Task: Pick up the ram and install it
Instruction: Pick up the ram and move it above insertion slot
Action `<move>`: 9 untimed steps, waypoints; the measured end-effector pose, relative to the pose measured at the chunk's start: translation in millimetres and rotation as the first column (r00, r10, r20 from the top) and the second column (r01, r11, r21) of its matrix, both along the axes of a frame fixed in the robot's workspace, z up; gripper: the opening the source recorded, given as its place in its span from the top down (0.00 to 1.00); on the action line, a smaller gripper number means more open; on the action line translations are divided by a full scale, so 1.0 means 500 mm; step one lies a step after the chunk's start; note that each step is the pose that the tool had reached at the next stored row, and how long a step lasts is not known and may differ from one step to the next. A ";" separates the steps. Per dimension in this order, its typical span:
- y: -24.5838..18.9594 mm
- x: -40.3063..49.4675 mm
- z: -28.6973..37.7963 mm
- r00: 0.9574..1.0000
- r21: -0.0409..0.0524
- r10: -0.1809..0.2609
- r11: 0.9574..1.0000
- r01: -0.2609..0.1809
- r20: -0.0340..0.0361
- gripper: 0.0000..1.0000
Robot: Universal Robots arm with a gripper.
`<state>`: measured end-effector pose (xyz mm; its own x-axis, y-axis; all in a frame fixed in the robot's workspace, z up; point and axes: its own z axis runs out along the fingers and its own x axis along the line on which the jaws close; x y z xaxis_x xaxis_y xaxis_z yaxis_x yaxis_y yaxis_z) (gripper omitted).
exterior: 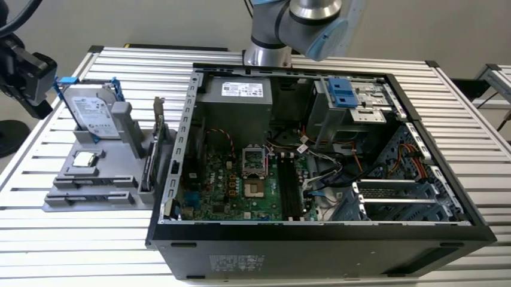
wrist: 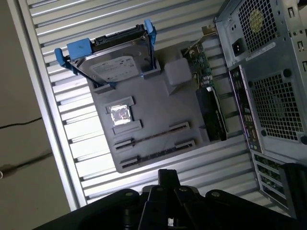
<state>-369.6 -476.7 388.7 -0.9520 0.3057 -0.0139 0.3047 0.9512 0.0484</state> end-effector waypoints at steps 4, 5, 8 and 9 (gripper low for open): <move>0.0000 0.000 0.000 1.000 0.000 -0.022 1.000 0.022 0.000 1.00; 0.0000 0.000 0.000 1.000 0.000 -0.027 1.000 0.027 0.000 1.00; 0.0000 0.000 0.000 0.999 0.000 -0.040 0.999 0.040 0.000 1.00; 0.0000 0.000 0.000 0.999 0.000 -0.046 0.999 0.046 0.000 1.00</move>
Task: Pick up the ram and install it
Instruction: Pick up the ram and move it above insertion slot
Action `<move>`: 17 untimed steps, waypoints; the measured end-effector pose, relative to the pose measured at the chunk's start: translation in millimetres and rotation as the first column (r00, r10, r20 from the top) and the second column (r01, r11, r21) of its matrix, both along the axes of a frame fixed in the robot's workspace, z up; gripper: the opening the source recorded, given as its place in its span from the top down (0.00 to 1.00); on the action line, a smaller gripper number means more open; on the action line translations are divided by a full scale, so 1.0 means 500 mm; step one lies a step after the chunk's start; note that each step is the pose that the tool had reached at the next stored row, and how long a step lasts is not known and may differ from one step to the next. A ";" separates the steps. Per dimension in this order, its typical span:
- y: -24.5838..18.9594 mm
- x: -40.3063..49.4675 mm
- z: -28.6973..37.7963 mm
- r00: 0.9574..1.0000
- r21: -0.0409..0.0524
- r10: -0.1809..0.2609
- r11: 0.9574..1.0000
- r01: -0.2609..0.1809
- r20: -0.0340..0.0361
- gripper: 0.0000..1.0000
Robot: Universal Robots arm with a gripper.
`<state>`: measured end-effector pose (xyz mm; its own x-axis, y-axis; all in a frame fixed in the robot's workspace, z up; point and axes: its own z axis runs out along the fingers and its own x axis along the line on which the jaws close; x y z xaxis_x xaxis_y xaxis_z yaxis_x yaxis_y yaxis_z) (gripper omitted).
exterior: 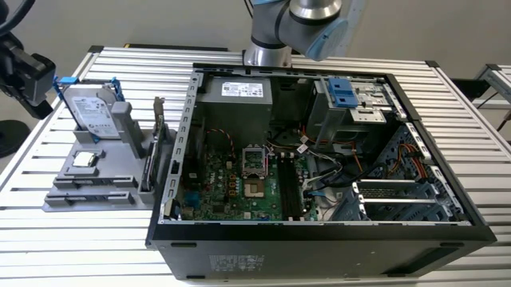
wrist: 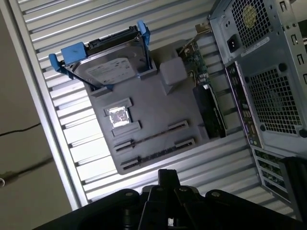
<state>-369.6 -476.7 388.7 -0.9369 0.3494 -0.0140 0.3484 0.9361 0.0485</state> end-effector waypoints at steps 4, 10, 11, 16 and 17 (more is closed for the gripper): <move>0.0000 0.000 0.000 1.000 0.000 -0.027 1.000 0.027 0.000 1.00; 0.0000 0.000 0.000 0.997 0.000 -0.074 0.997 0.074 0.000 1.00; 0.0000 0.000 0.000 0.997 0.000 -0.082 0.997 0.082 0.000 1.00; 0.0000 0.000 0.000 0.992 0.000 -0.126 0.992 0.126 0.000 1.00; 0.0000 0.000 0.000 0.991 0.000 -0.134 0.991 0.134 0.000 1.00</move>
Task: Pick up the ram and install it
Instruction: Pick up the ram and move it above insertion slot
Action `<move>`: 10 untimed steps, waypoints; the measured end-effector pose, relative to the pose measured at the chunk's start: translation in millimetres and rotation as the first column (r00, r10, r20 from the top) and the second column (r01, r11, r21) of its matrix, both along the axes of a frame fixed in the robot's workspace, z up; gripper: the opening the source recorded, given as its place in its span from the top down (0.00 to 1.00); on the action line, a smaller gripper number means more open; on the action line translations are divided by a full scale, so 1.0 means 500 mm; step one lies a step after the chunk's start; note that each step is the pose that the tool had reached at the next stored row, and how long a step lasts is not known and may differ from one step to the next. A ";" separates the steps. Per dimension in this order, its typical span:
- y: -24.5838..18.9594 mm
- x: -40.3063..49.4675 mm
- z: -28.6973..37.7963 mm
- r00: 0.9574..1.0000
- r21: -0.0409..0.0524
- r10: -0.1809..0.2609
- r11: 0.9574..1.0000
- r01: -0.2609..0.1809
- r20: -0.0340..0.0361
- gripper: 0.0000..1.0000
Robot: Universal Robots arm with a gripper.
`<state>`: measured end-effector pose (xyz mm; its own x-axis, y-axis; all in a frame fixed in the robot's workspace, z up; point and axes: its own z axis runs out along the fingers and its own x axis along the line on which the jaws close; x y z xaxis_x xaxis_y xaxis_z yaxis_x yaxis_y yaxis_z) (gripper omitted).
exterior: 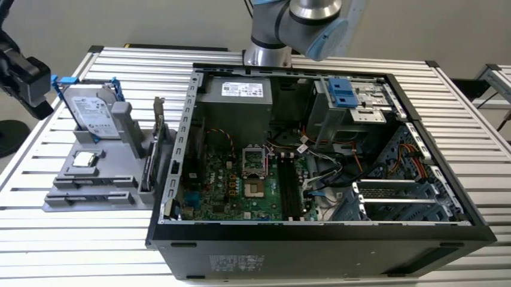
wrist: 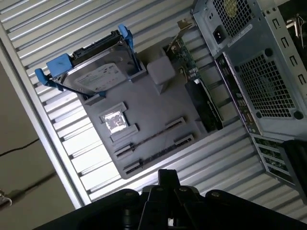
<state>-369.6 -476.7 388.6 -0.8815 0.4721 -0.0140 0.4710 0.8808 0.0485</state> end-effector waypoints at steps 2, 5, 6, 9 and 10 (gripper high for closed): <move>0.0001 0.000 0.000 1.000 0.000 -0.019 1.000 0.019 0.000 1.00; 0.0000 0.000 0.000 0.999 0.000 -0.046 0.999 0.046 0.000 1.00; 0.0001 0.000 0.000 0.998 0.000 -0.055 0.998 0.055 0.000 1.00; 0.0000 0.000 0.000 0.997 0.000 -0.082 0.997 0.082 0.000 1.00; 0.0000 0.000 0.000 0.996 0.000 -0.091 0.996 0.091 0.000 1.00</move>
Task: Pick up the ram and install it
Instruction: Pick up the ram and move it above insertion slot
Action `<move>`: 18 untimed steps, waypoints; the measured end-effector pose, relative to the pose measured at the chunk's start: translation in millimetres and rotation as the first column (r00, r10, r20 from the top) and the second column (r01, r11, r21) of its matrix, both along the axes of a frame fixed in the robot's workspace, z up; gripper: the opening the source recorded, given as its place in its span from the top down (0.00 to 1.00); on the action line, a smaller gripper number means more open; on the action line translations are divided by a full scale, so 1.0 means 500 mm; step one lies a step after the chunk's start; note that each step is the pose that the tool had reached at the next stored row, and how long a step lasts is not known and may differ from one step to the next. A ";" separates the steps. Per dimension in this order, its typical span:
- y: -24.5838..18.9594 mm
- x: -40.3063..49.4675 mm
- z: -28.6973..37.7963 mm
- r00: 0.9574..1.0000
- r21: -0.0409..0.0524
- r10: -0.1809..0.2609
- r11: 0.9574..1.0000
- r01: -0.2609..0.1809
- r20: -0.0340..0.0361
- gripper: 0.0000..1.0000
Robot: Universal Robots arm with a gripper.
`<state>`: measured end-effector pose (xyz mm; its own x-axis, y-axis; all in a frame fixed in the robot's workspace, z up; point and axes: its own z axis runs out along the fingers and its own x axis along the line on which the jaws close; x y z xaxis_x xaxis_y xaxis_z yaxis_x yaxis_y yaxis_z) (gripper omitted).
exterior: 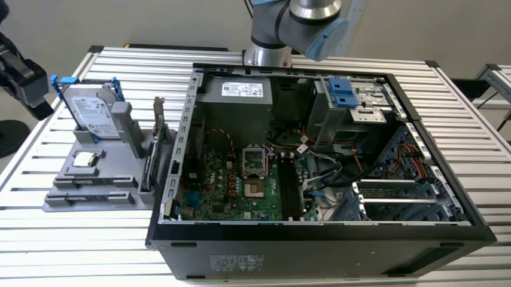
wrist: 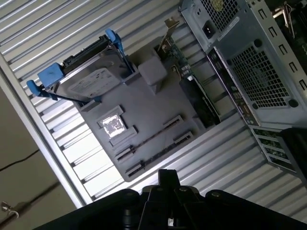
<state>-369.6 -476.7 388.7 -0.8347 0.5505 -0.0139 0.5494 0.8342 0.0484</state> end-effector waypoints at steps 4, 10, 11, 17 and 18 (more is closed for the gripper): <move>0.0000 0.000 0.000 0.999 0.000 -0.036 0.999 0.036 0.000 1.00; 0.0000 0.000 0.000 0.996 0.000 -0.087 0.996 0.087 0.000 1.00; 0.0000 0.000 0.000 0.995 0.000 -0.096 0.995 0.096 0.000 1.00; 0.0001 0.000 0.000 0.988 0.000 -0.153 0.988 0.153 0.000 1.00; 0.0000 0.000 0.000 0.987 0.000 -0.162 0.987 0.162 0.000 1.00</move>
<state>-369.6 -476.7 388.7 -0.7343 0.6786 -0.0140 0.6774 0.7340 0.0484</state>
